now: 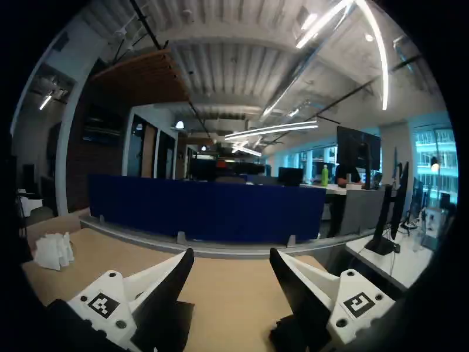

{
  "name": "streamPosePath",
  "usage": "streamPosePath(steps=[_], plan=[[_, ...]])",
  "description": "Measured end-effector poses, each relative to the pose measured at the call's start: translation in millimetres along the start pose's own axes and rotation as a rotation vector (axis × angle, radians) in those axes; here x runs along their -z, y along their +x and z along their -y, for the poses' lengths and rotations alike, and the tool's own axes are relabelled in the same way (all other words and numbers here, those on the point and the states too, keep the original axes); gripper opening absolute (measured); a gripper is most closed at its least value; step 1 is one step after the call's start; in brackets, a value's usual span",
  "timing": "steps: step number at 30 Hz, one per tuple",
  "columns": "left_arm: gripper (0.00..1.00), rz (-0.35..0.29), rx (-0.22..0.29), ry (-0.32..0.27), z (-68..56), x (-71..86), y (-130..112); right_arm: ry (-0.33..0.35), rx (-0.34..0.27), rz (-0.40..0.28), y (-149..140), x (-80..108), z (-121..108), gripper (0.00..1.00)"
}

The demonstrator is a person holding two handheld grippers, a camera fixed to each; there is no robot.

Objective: Fold towel

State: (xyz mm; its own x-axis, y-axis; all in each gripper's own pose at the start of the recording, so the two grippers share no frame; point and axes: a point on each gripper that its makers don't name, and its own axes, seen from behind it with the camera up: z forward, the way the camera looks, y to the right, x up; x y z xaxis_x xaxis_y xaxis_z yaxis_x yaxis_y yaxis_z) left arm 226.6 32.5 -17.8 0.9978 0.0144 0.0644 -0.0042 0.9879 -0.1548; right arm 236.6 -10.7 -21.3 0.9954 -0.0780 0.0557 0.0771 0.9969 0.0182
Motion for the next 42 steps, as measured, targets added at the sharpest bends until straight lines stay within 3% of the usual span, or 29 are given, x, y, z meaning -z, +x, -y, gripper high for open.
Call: streamPosePath(steps=[9, 12, 15, 21, 29, 42], plan=[[0.99, 0.124, -0.068, -0.152, -28.1, -5.4, -21.4, 0.242, 0.127, 0.129, -13.2, 2.4, 50.9, 1.00], [0.99, 0.163, -0.071, -0.213, -39.9, -4.5, -28.7, 0.332, 0.154, 0.179, -21.7, 8.1, 67.8, 1.00], [0.99, 0.190, -0.070, -0.248, -45.3, -4.4, -35.7, 0.376, 0.162, 0.206, -26.6, 11.1, 75.1, 1.00], [0.99, 0.217, -0.098, -0.273, -50.9, -5.1, -46.0, 0.410, 0.185, 0.239, -37.7, 11.1, 81.3, 1.00], [0.99, 0.260, -0.138, -0.335, -67.7, 0.3, -71.2, 0.449, 0.213, 0.298, -68.0, 15.9, 90.0, 1.00], [0.99, 0.340, -0.171, -0.402, -88.3, 6.2, -129.8, 0.479, 0.228, 0.383, -127.1, 19.8, 97.0, 1.00]])
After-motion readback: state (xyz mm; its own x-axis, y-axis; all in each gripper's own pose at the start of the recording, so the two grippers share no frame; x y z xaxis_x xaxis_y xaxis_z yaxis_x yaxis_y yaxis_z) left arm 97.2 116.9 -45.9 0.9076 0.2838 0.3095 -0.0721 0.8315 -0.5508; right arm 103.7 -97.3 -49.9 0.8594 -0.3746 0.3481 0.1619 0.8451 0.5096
